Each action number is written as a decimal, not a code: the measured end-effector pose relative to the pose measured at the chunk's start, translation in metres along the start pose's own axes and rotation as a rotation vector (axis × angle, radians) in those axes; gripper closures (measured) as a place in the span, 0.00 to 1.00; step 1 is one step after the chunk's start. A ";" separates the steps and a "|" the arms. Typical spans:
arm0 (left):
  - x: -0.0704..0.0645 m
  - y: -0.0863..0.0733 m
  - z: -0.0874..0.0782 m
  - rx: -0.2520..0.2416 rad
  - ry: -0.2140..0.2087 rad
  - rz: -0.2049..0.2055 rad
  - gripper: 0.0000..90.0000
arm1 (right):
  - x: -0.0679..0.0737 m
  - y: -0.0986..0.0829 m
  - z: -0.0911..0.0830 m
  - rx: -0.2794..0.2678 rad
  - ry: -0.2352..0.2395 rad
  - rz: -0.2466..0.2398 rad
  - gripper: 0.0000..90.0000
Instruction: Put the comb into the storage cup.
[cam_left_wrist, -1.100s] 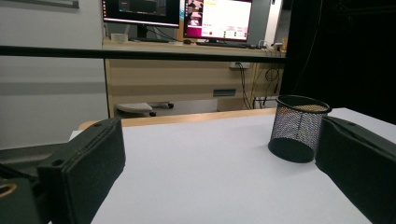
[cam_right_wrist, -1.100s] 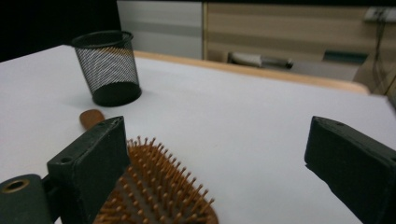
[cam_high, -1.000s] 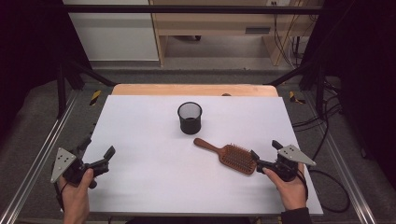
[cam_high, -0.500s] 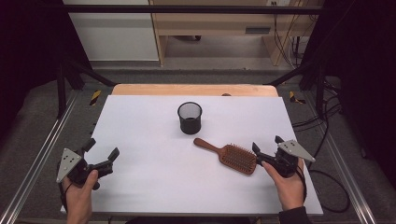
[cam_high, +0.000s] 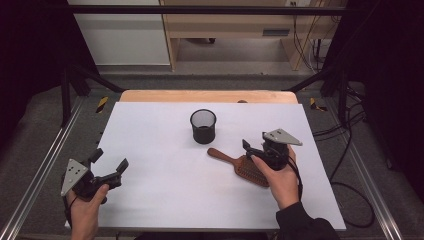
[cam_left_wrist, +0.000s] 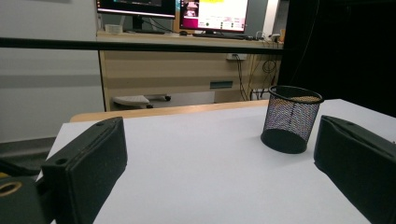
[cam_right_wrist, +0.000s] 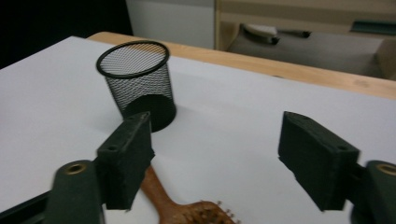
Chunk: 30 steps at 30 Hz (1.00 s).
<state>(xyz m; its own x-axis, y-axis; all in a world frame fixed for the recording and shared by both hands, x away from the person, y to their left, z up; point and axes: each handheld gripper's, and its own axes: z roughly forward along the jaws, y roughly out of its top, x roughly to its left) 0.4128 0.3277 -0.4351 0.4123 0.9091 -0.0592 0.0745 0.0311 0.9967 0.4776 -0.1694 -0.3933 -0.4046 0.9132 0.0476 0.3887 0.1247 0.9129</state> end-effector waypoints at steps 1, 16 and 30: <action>0.000 0.000 0.001 0.001 0.001 0.002 0.04 | 0.004 0.005 0.009 0.032 0.040 -0.012 0.36; 0.001 0.002 0.001 -0.003 0.003 -0.012 0.06 | 0.038 0.018 0.053 0.147 0.092 -0.077 0.81; 0.002 0.002 0.001 -0.004 0.004 -0.019 0.06 | 0.050 0.007 0.077 0.273 0.112 -0.063 1.00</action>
<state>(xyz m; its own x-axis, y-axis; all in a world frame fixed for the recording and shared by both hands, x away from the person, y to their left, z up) 0.4149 0.3290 -0.4328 0.4070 0.9101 -0.0777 0.0784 0.0499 0.9957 0.5235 -0.0927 -0.4154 -0.5183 0.8536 0.0525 0.5619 0.2936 0.7733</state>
